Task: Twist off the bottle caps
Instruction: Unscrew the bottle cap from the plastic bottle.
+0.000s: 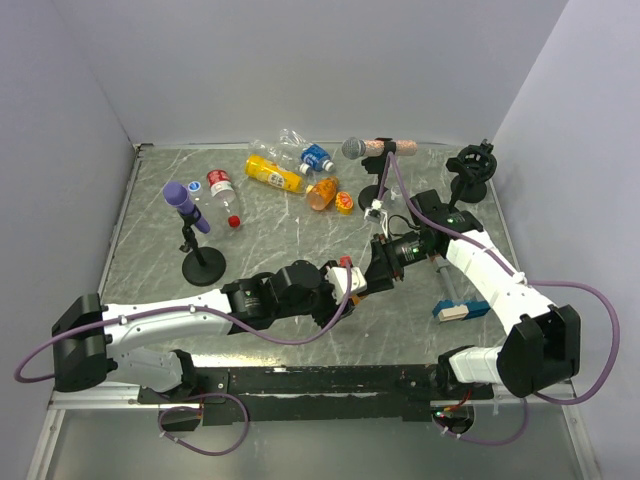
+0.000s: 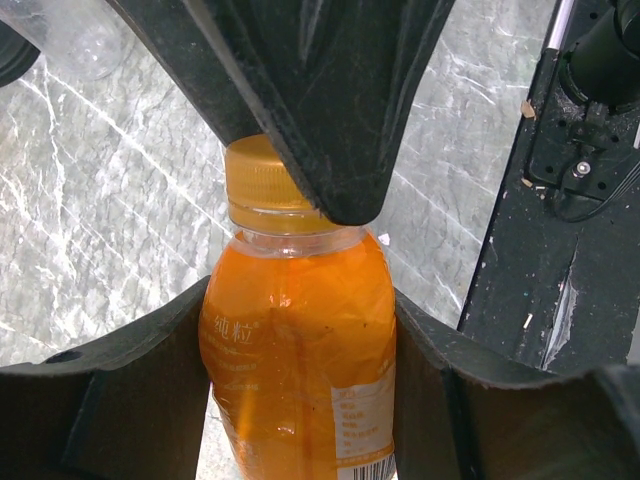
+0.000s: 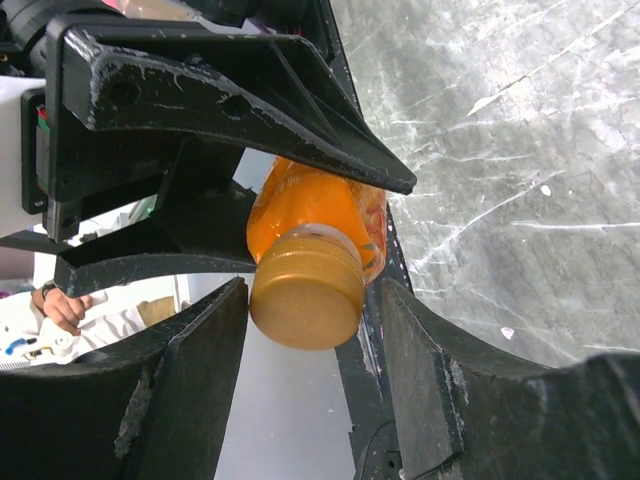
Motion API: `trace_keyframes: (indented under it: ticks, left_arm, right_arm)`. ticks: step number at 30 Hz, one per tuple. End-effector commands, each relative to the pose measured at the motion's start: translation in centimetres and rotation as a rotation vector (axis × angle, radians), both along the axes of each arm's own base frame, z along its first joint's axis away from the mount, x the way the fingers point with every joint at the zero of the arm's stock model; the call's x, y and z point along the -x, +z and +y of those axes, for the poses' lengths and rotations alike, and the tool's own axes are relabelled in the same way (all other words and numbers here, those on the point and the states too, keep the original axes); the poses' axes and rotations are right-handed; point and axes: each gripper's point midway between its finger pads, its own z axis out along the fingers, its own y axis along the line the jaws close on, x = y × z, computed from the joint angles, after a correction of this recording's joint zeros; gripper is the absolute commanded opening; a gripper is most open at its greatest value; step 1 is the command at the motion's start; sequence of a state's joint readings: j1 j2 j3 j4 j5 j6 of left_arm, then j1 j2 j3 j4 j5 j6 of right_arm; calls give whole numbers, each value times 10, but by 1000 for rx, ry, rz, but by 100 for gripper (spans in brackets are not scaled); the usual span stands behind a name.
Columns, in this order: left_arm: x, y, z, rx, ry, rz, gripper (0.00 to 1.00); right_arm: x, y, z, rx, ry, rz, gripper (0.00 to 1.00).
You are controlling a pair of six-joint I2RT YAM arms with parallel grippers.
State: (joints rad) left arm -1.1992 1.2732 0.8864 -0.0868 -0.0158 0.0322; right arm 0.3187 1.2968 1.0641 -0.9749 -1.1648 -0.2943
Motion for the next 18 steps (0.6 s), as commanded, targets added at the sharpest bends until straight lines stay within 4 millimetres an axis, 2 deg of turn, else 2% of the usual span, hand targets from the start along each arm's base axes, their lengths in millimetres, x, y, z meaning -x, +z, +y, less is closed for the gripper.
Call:
trace_keyframes:
  ticks: [1,5,9,12,18]
  left_arm:
    - [-1,22,-13,76,-6,-16,36]
    - [-1,22,-13,74,-6,-15,36]
    - [-1,22,-12,73,-6,-15,36]
    - [5,21,-12,71,-33,-2,36]
    - [24,27,-8,142,-169,78,34]
  right_arm:
    - [-4,14,7,-38,17,-34,61]
    - [-3,14,6,-40,17,-40,51]
    - [-3,13,6,-38,19,-45,29]
    - [-2,14,4,-37,33,-74,16]
    - [10,22,2,-99,155,-180,4]
